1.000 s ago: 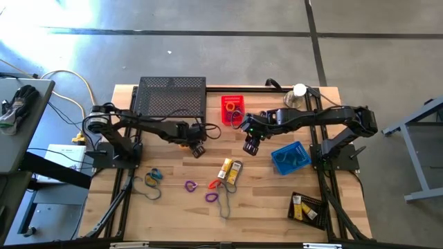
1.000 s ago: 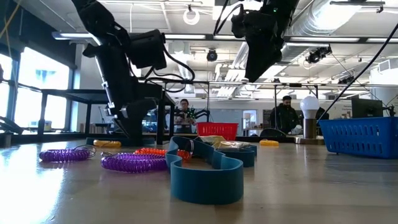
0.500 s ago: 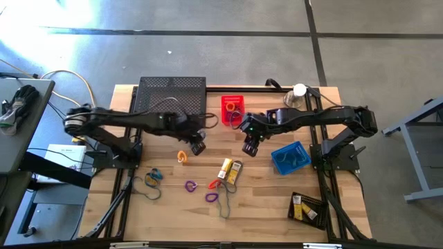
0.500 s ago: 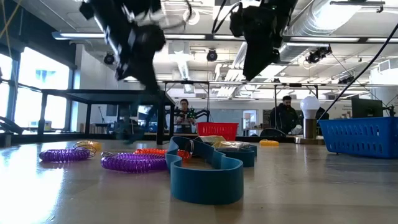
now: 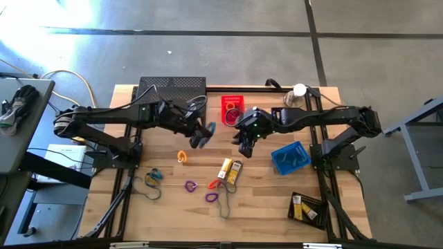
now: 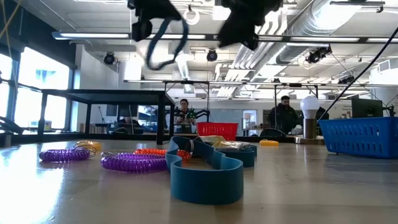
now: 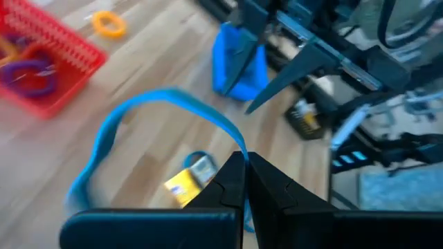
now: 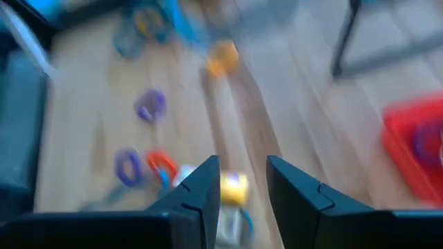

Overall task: Pick & Place Office Desk Supplies
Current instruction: Put the blue rubber band into the blue bin

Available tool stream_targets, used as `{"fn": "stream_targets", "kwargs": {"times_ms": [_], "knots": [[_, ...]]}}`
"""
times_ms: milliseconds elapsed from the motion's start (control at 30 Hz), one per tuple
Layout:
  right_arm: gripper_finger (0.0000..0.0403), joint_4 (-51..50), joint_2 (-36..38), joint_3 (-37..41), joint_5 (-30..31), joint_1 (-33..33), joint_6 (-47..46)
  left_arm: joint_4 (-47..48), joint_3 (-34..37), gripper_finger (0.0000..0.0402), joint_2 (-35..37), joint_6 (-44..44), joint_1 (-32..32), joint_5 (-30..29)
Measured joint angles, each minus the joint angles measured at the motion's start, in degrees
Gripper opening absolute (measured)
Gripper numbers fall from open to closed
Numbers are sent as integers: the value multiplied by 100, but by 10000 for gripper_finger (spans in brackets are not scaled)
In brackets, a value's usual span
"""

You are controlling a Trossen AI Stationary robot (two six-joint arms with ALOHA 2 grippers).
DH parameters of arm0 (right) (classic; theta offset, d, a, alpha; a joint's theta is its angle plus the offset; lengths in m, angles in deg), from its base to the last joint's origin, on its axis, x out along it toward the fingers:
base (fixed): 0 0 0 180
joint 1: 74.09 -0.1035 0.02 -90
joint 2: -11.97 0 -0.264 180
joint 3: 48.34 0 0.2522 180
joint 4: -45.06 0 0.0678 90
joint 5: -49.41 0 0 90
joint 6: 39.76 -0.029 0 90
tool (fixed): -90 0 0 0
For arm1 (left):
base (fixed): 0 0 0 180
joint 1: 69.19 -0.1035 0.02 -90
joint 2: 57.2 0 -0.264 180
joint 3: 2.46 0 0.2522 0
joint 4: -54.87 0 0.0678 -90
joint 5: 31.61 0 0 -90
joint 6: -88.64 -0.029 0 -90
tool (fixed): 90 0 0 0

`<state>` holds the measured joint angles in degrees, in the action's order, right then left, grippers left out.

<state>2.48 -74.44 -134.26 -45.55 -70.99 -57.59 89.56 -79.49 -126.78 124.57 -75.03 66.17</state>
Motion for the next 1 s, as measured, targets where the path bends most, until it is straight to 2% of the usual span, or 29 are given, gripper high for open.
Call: {"fn": "stream_targets", "kwargs": {"times_ms": [133, 367, 533, 667, 767, 1000], "knots": [[109, 693, 226, 2, -248, -37, 64, -348, -30, 1, -6, 192, 138, 216], [130, 1774, 495, -20, -203, -150, 635, -1043, -37, 1, -6, 539, 166, 716], [174, 1829, 553, -4, -99, -175, 931, -1230, -41, 1, -6, 612, 164, 800], [201, 1836, 479, -4, 400, -171, 1413, -1349, -41, 1, -6, 615, 164, 869], [210, 1814, 439, 0, 653, -194, 1669, -1589, -42, 1, -6, 615, 164, 997], [209, 2205, 124, 8, 602, -269, 2214, -1691, -47, 1, -37, 615, 136, 1085]]}}
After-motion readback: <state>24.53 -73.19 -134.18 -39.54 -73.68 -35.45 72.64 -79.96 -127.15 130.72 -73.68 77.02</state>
